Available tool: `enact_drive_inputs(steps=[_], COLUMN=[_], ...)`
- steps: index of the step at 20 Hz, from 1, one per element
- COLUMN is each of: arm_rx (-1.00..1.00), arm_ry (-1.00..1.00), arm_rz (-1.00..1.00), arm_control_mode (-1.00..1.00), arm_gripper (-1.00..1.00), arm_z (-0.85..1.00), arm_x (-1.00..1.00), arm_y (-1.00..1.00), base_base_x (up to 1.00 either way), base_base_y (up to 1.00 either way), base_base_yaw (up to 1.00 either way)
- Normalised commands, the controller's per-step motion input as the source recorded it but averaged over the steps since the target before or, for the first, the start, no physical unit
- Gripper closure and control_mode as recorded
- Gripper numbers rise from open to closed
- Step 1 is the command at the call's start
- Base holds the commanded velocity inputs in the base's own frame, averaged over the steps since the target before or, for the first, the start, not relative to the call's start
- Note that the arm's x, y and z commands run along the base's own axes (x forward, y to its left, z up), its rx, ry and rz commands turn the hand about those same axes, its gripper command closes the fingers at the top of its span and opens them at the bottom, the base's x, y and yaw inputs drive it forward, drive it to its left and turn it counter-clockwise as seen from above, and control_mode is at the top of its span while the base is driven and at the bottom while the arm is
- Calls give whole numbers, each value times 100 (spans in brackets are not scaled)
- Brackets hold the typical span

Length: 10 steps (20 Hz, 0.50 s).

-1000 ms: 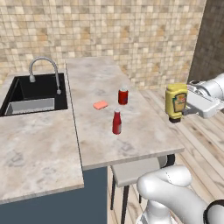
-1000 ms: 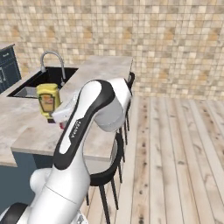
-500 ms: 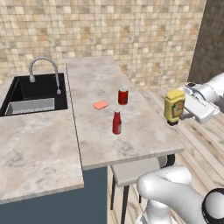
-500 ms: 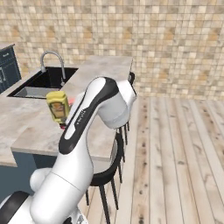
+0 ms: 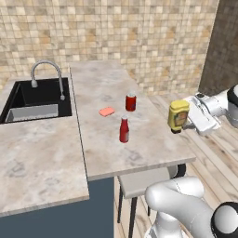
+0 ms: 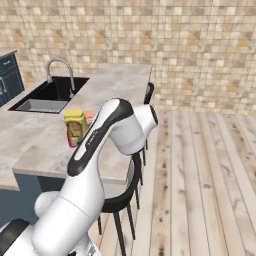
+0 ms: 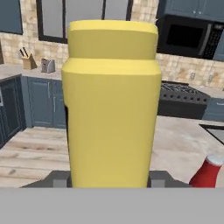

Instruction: Move the mustard and ketchup from the cabinet to the dining counter.

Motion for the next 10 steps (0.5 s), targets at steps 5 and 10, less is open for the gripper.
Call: enact_drive_inputs(steps=[5, 10], arm_rx=[16, 11], arm_ry=[-2, 0], arm_rz=[-3, 3], arm_control_mode=[-100, -100], arm_gripper=[100, 100], arm_z=[-29, -27], arm_x=[45, 54], arm_y=[-3, -1], base_base_x=[0, 0], base_base_y=[0, 0], base_base_yaw=[0, 0])
